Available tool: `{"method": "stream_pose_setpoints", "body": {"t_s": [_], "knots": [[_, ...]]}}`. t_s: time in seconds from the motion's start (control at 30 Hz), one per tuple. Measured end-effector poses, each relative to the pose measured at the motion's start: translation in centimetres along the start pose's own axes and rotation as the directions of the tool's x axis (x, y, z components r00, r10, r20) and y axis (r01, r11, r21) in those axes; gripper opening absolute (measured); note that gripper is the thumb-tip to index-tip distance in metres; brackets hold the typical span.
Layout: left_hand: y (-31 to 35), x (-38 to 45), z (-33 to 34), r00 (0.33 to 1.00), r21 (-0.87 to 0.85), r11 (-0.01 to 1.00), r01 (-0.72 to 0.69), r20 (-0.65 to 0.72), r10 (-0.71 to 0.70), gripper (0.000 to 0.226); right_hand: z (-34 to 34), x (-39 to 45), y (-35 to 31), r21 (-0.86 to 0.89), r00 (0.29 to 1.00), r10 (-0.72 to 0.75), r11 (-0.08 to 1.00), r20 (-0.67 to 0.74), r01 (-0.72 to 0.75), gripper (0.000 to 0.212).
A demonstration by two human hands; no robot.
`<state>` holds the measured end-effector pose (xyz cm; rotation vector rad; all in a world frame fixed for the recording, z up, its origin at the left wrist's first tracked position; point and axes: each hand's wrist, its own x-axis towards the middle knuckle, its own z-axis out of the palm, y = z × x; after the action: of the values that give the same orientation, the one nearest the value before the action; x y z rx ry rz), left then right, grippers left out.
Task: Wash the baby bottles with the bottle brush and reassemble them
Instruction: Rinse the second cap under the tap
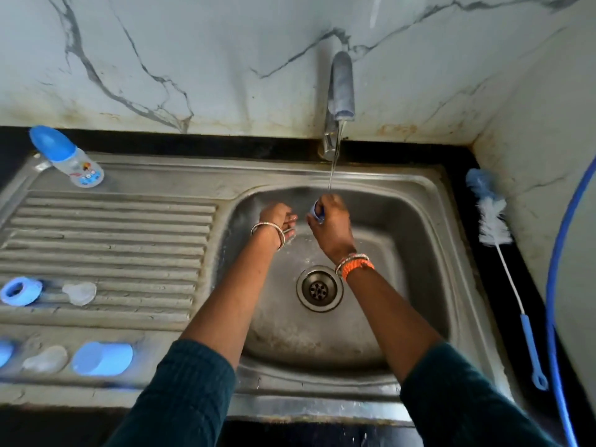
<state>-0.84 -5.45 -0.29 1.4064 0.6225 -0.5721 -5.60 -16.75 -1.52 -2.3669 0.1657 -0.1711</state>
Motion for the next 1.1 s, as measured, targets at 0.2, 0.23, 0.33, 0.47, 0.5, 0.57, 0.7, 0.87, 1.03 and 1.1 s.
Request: {"method": "stream_pose_setpoints", "body": {"t_s": [0.2, 0.23, 0.33, 0.47, 0.5, 0.57, 0.7, 0.87, 1.03, 1.1], "knots": [[0.0, -0.6, 0.2, 0.996, 0.018, 0.999, 0.039, 0.074, -0.041, 0.026, 0.0, 0.6, 0.8, -0.008, 0.997, 0.029, 1.000, 0.069, -0.028, 0.033], [-0.2, -0.8, 0.3, 0.996, 0.030, 0.998, 0.046, 0.081, -0.049, 0.027, 0.1, 0.6, 1.2, -0.021, 0.995, 0.039, 0.999, 0.097, -0.037, 0.033], [0.1, -1.1, 0.8, 0.997, -0.002, 1.000, 0.031, 0.077, -0.030, 0.031, -0.2, 1.6, -0.3, 0.365, 0.955, 0.288, 0.883, 0.072, -0.294, 0.032], [0.6, -1.4, 1.2, 0.987, -0.111, 0.993, 0.050, 0.154, -0.032, 0.030, -2.3, 3.4, -2.4, 0.793, 0.714, 0.374, -0.107, 0.591, -0.600, 0.041], [0.9, -1.7, 1.3, 0.984, -0.138, 0.990, 0.039, 0.180, -0.013, 0.033, -2.8, 3.4, -2.7, 0.766, 0.688, 0.355, -0.160, 0.633, -0.622, 0.043], [1.3, -1.4, 1.5, 0.976, -0.148, 0.988, 0.035, 0.216, -0.002, 0.051, -3.6, 3.7, -2.8, 0.732, 0.661, 0.325, -0.196, 0.676, -0.653, 0.044], [1.5, -2.2, 2.3, 0.970, -0.131, 0.991, 0.016, 0.241, 0.016, 0.046, -4.3, 3.6, -3.6, 0.707, 0.646, 0.310, -0.150, 0.698, -0.691, 0.043], [1.5, -3.3, 5.1, 0.974, -0.143, 0.973, -0.183, 0.105, 0.199, 0.028, -2.5, 3.9, -3.3, 0.767, 0.830, 0.491, 0.414, 0.265, -0.490, 0.028], [2.5, -4.1, 5.9, 0.992, -0.387, 0.921, -0.028, 0.100, 0.072, 0.029, -2.7, 2.1, -3.7, 0.501, 0.942, 0.227, 0.862, -0.248, -0.076, 0.026], [3.2, -4.4, 5.6, 0.981, -0.452, 0.883, 0.129, 0.187, -0.047, 0.037, -3.5, 1.7, -3.9, 0.475, 0.957, 0.127, 0.880, -0.261, 0.013, 0.034]]}}
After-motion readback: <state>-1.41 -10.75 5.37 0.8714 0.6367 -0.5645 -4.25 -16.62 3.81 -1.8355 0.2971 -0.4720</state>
